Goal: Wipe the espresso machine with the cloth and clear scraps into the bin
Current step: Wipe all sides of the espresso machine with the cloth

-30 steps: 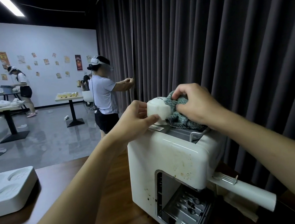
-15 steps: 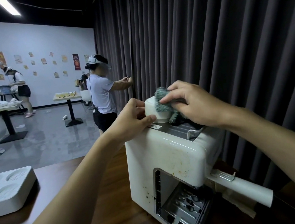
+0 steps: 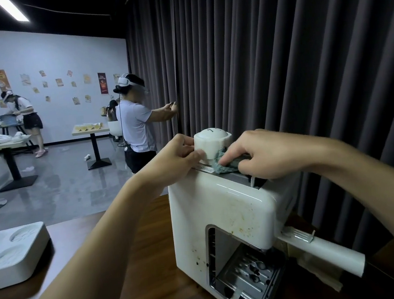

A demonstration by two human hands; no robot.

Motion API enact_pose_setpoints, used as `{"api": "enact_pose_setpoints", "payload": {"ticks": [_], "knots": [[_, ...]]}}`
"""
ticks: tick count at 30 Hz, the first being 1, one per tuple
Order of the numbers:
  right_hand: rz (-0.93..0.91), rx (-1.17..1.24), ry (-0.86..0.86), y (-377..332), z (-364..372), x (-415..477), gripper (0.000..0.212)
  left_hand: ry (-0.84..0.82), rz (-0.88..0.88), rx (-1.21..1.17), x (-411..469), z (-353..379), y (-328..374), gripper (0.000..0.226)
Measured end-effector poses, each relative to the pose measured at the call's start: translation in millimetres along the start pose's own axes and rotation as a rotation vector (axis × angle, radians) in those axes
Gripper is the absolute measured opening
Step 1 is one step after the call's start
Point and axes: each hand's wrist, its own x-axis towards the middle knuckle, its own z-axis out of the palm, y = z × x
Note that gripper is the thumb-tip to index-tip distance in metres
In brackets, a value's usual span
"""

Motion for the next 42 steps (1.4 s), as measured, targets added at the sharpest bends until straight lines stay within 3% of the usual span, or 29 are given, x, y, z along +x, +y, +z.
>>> {"api": "enact_pose_setpoints", "payload": {"ticks": [5, 14, 18, 21, 24, 37, 42], "knots": [[-0.045, -0.04, -0.11, -6.4, 10.3, 11.5, 0.054, 0.051, 0.01, -0.029, 1.0, 2.9, 2.6, 0.027], [0.16, -0.051, -0.212, 10.8, 0.0, 4.3, 0.044, 0.0, 0.054, 0.002, 6.2, 4.1, -6.3, 0.012], [0.093, 0.126, -0.202, 21.1, -1.6, -7.8, 0.037, -0.003, 0.055, 0.005, 5.9, 4.7, -6.8, 0.013], [0.03, 0.219, -0.097, 27.9, -5.3, -14.2, 0.041, 0.005, 0.059, 0.024, 5.2, 4.1, -6.8, 0.014], [0.039, 0.212, -0.075, 34.2, -6.5, -12.2, 0.041, 0.009, 0.055, 0.052, 4.6, 3.7, -7.0, 0.015], [0.043, 0.091, -0.258, 23.2, -6.3, 4.4, 0.039, 0.025, 0.08, 0.126, 0.4, 4.0, -5.0, 0.022], [0.203, 0.077, 0.008, 30.6, 8.0, -1.5, 0.038, 0.057, 0.104, 0.347, -1.9, 1.2, -8.8, 0.037]]}}
